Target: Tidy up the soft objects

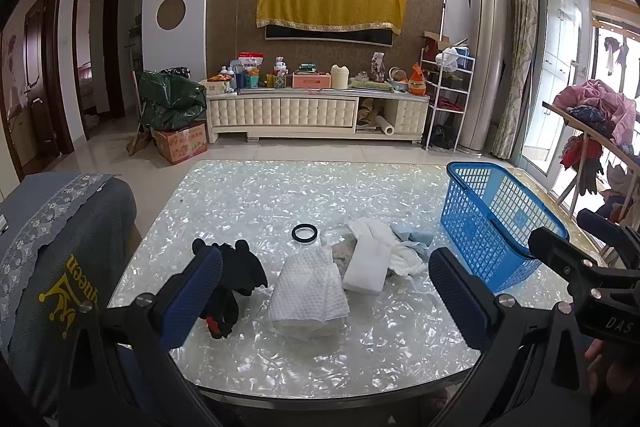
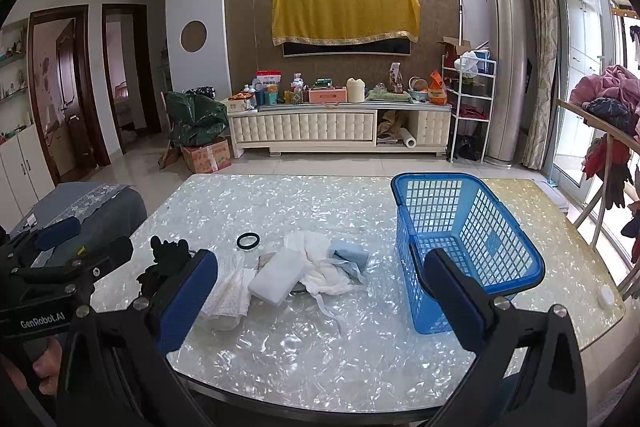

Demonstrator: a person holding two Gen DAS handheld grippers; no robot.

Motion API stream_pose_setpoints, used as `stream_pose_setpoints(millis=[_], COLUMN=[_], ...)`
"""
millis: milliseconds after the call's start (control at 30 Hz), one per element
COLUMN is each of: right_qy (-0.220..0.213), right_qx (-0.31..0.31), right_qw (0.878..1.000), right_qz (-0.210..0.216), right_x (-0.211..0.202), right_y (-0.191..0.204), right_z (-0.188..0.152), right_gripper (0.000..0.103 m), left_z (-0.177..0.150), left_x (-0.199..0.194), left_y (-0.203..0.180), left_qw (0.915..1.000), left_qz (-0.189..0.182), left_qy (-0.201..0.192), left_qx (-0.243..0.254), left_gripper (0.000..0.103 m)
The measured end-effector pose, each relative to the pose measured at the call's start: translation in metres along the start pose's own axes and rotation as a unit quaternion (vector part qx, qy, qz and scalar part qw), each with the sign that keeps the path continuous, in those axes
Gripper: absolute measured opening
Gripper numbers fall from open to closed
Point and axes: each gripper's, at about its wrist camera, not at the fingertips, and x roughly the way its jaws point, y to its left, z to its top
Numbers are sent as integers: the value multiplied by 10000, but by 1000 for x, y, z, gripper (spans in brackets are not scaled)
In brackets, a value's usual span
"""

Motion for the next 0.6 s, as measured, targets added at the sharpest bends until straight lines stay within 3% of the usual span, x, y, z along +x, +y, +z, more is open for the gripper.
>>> stream_pose_setpoints(millis=[600], right_qy=[52], right_qx=[-77], right_qw=[9999], right_qz=[-44], right_x=[5], right_y=[0], right_z=[6], right_gripper=[103], left_z=[3], left_x=[0], left_y=[-1], left_qw=[9999], left_qz=[-96], left_qy=[-14], left_qx=[101], left_gripper=[103])
